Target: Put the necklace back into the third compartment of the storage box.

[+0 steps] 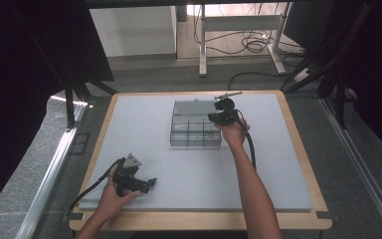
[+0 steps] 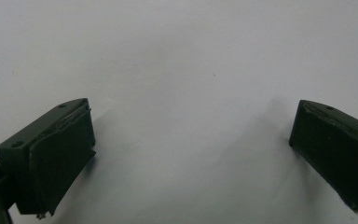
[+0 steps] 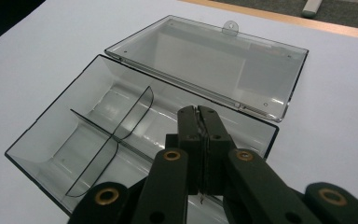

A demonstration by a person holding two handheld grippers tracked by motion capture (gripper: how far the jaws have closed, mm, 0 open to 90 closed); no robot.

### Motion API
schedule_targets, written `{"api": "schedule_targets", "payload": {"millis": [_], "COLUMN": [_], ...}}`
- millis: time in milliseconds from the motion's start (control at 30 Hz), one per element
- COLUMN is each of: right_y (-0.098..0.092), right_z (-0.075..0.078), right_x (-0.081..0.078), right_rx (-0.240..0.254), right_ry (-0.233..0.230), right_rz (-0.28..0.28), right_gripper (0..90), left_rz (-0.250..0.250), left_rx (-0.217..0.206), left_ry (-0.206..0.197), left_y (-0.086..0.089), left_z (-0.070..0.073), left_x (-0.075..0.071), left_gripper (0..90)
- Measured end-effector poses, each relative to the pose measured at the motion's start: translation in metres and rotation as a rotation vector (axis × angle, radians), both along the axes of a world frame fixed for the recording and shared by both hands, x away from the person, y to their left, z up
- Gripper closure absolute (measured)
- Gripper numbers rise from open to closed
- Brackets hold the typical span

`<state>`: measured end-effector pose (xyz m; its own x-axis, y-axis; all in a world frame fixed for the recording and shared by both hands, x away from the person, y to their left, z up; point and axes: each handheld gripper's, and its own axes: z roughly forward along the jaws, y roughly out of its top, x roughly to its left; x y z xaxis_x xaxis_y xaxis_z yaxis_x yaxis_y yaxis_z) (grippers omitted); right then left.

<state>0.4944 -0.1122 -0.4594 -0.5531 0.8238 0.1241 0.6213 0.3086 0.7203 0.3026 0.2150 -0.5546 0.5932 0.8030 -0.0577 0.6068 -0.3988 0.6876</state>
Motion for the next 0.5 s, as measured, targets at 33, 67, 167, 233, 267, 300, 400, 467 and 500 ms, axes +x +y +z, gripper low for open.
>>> {"api": "schedule_targets", "payload": {"millis": [33, 67, 167, 233, 267, 300, 400, 467, 500], "right_y": [0.000, 0.000, -0.001, -0.002, -0.003, -0.003, -0.005, -0.006, -0.006], "right_z": [0.000, -0.002, -0.005, -0.008, -0.009, -0.010, -0.012, -0.012, -0.012], "right_x": [0.000, 0.001, 0.002, 0.003, 0.003, 0.004, 0.004, 0.004, 0.004], "right_rx": [0.000, -0.003, -0.001, -0.002, -0.003, -0.005, -0.003, -0.003, -0.007], "right_ry": [0.000, 0.000, 0.009, 0.012, 0.013, 0.013, 0.017, 0.018, 0.016], "right_rz": [0.000, 0.003, -0.005, -0.011, -0.016, -0.018, -0.023, -0.026, -0.026], "right_gripper": [87.1, 87.1, 87.0, 86.9, 86.8, 86.8, 86.0, 81.5, 76.5], "left_rz": [0.000, 0.000, -0.001, 0.000, 0.000, 0.000, 0.000, 0.000, 0.000], "left_rx": [0.000, 0.000, 0.001, 0.001, 0.000, 0.000, -0.002, -0.001, -0.001], "left_ry": [0.000, 0.000, 0.000, 0.001, 0.000, 0.000, 0.000, 0.000, 0.000], "left_y": [0.000, 0.000, 0.000, 0.000, 0.000, 0.000, 0.000, 0.000, 0.000], "left_z": [0.000, 0.000, 0.000, 0.000, 0.000, 0.000, 0.000, 0.000, 0.000], "left_x": [0.000, 0.000, 0.000, 0.000, 0.000, 0.000, 0.000, 0.000, 0.000], "left_gripper": [0.0, 0.0, 0.0, 0.0, 0.0, 0.0, 0.0, 0.0, 0.0]}}
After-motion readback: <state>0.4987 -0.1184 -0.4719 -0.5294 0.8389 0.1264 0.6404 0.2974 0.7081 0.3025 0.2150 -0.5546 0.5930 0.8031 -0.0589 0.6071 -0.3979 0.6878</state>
